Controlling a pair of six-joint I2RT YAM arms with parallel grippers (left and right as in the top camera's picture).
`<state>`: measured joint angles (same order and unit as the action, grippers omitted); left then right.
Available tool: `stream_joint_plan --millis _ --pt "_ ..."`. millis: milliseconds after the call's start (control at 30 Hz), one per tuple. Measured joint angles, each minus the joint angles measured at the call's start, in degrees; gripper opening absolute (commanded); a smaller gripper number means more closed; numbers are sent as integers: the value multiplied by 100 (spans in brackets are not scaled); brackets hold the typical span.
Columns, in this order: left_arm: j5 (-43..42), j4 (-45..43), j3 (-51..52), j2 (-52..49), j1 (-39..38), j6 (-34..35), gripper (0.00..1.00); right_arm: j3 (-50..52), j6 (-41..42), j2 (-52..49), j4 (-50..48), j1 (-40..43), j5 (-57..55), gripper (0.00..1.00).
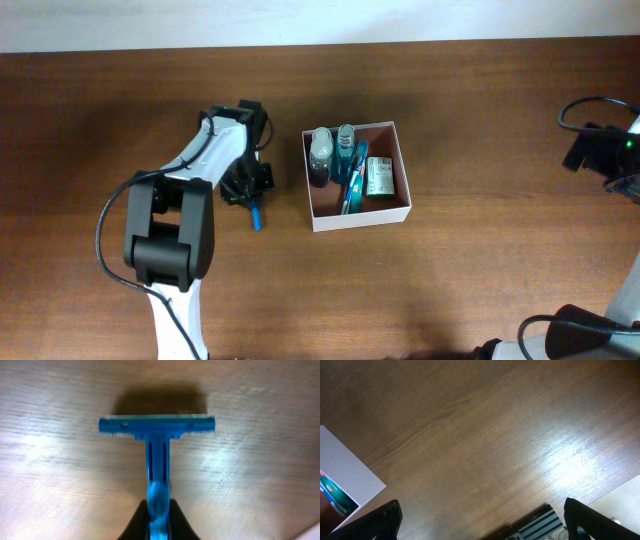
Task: Pack container
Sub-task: 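Lift the razor and carry it right over the box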
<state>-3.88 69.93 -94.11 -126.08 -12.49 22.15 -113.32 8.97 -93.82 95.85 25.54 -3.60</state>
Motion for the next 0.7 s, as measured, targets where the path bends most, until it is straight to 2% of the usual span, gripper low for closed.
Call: stream_joint_plan --millis 100,400,533,700 --pt "57 693 -767 -94 184 -55 1 0 2 0 0 0 2 99" --pt "173 2441 -4607 -122 560 -155 1 -2 0 0 0 0 4 98" --pt "42 2632 -5976 -94 221 -295 1 -2 0 0 -2 0 4 99" --pt "-166 2623 -6776 -46 -796 -564 1 -2 -4 0 -2 0 4 98"
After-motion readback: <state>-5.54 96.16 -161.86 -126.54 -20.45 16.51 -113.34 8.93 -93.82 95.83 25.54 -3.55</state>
